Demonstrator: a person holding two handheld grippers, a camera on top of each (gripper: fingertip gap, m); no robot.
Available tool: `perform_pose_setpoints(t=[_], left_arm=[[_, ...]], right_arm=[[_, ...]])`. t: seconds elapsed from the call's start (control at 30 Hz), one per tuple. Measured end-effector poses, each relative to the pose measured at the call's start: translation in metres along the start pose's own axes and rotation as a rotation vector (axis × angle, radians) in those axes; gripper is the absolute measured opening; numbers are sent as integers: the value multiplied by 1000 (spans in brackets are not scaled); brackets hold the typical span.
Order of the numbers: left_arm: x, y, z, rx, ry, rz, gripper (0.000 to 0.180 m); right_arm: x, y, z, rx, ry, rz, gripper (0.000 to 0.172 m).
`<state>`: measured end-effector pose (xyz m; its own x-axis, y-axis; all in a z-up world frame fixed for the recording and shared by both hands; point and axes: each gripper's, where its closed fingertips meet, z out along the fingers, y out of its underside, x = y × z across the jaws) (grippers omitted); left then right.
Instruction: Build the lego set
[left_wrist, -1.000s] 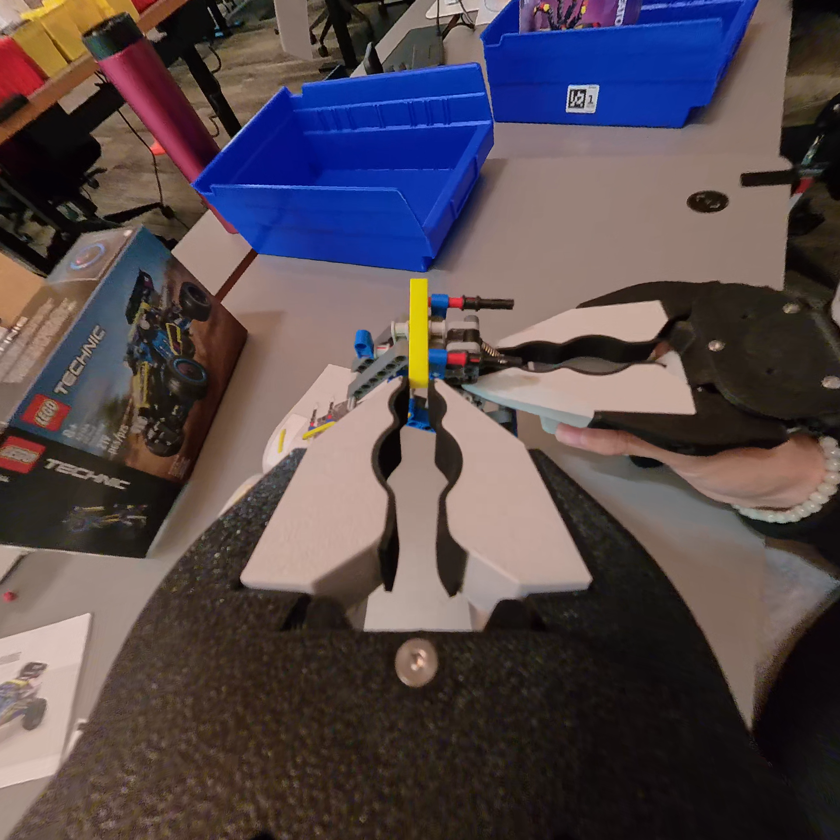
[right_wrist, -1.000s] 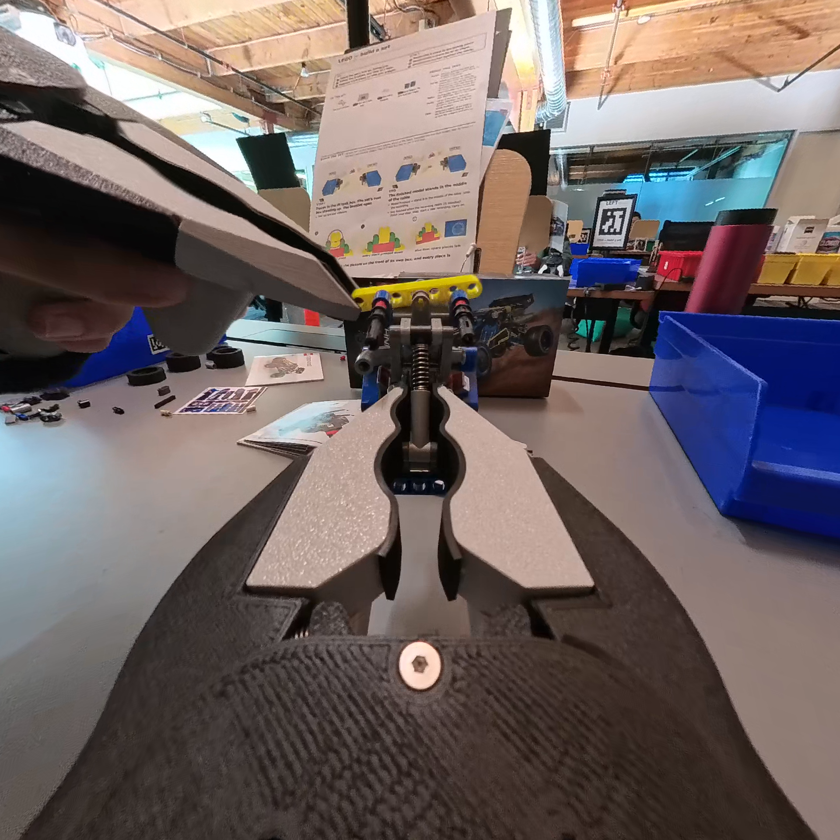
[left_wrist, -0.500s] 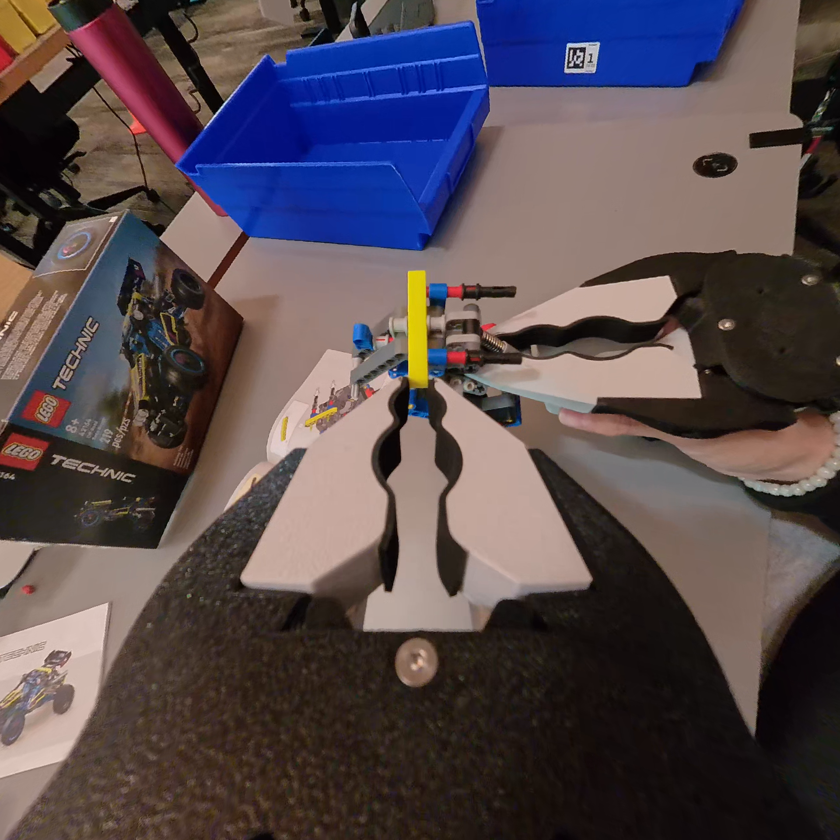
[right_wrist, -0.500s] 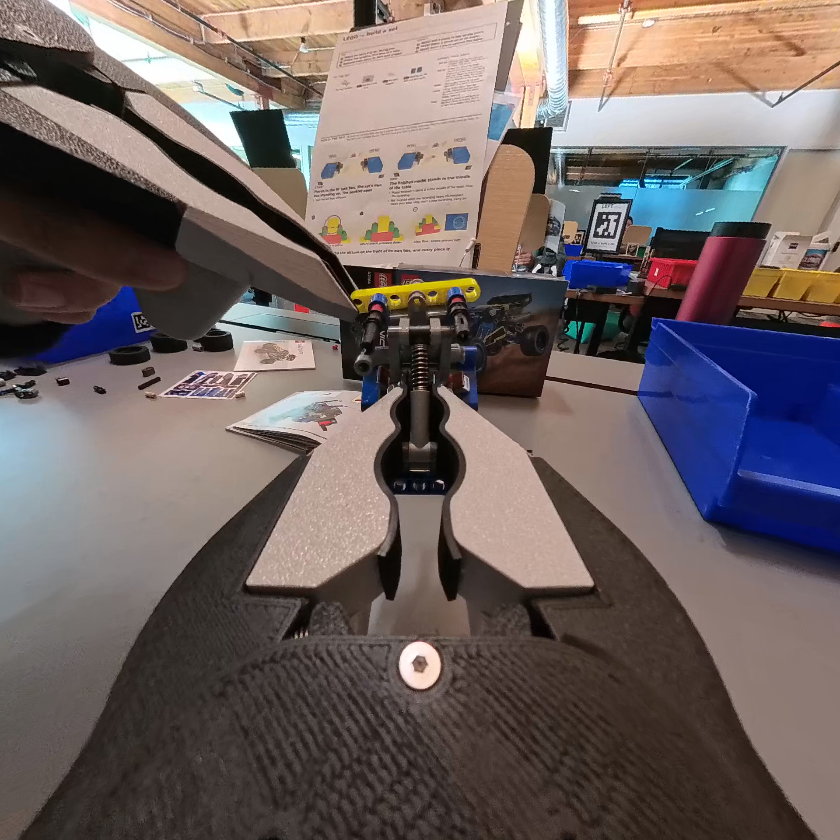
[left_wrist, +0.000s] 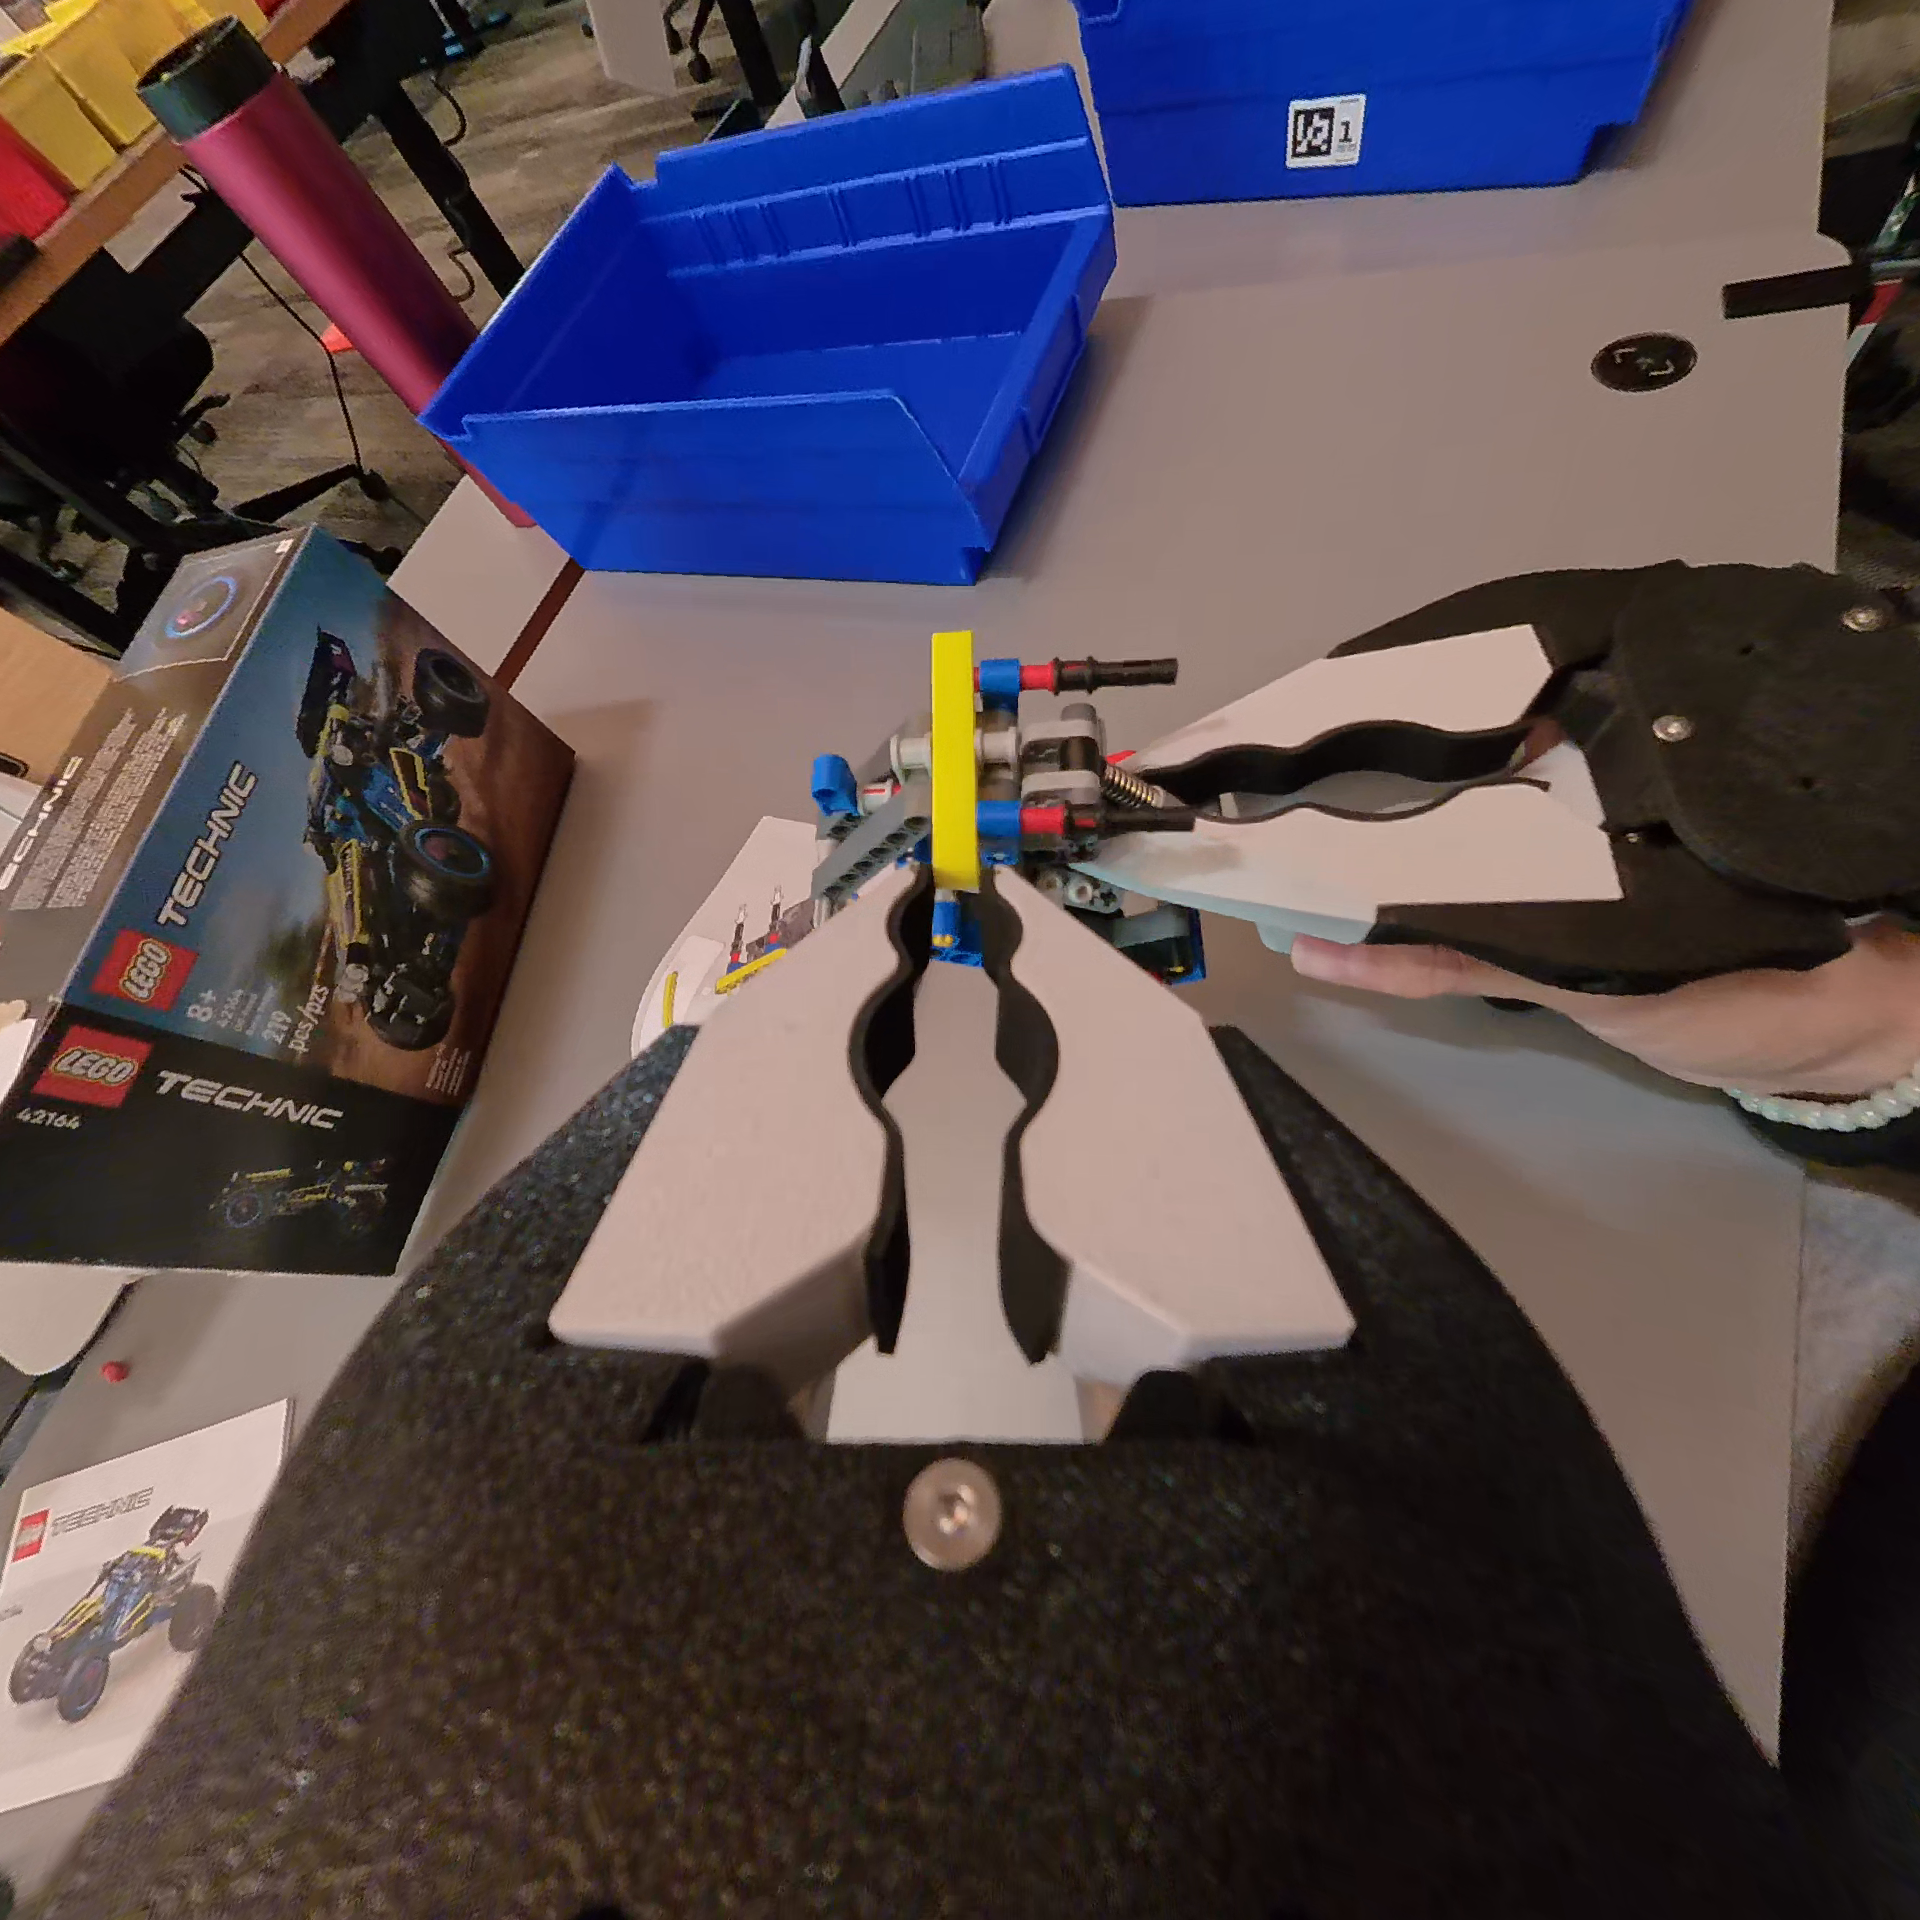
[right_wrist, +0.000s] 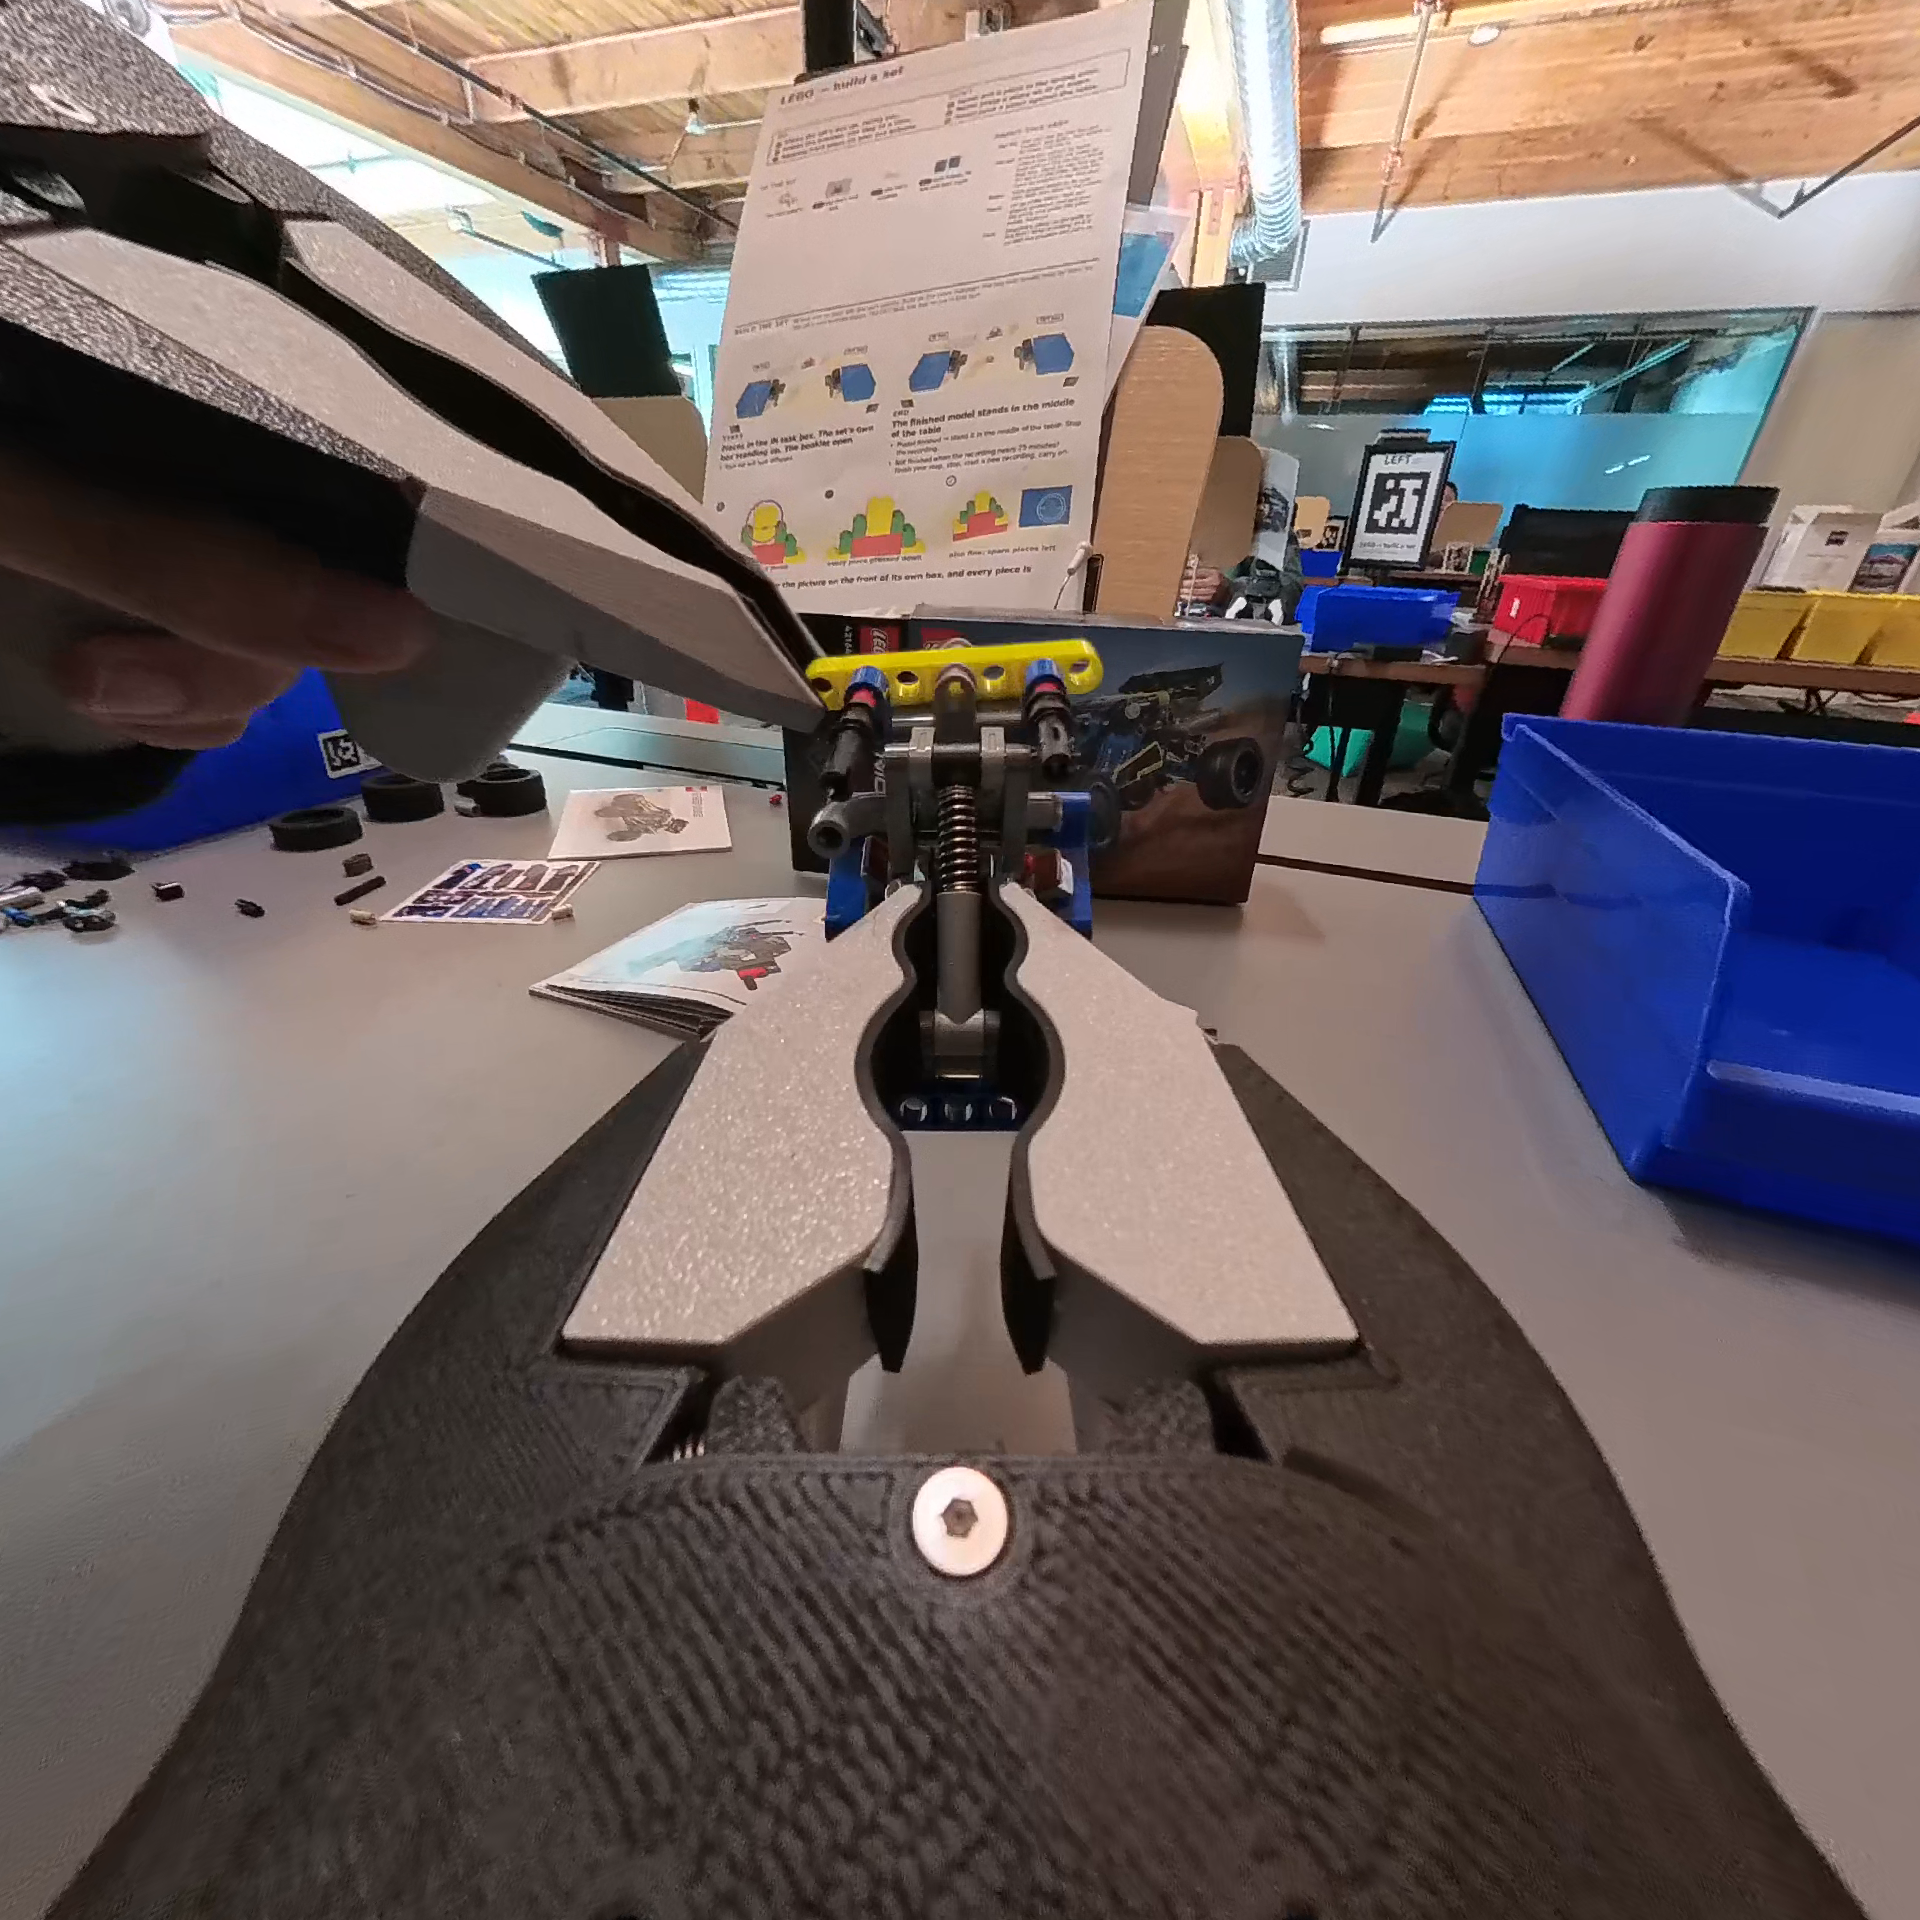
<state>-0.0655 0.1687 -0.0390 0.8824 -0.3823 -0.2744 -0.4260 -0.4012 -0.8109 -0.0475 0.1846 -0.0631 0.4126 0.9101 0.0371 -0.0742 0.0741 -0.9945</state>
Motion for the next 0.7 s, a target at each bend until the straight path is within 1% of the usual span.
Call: perform_pose_setpoints(t=[0.4,0.47,0.63,0.7], left_arm=[[1,-1,1,6,-4,5,6],[3,-2,1,12,8,0,14],[6,-4,3,25,25,-10,26],[8,-5,2,32,25,-11,43]], right_arm=[[1,0,0,1,3,11,5],[1,0,0,3,3,12,4],[2,-1,-1,9,5,34,4],[3,-1,-1,11,7,50,4]])
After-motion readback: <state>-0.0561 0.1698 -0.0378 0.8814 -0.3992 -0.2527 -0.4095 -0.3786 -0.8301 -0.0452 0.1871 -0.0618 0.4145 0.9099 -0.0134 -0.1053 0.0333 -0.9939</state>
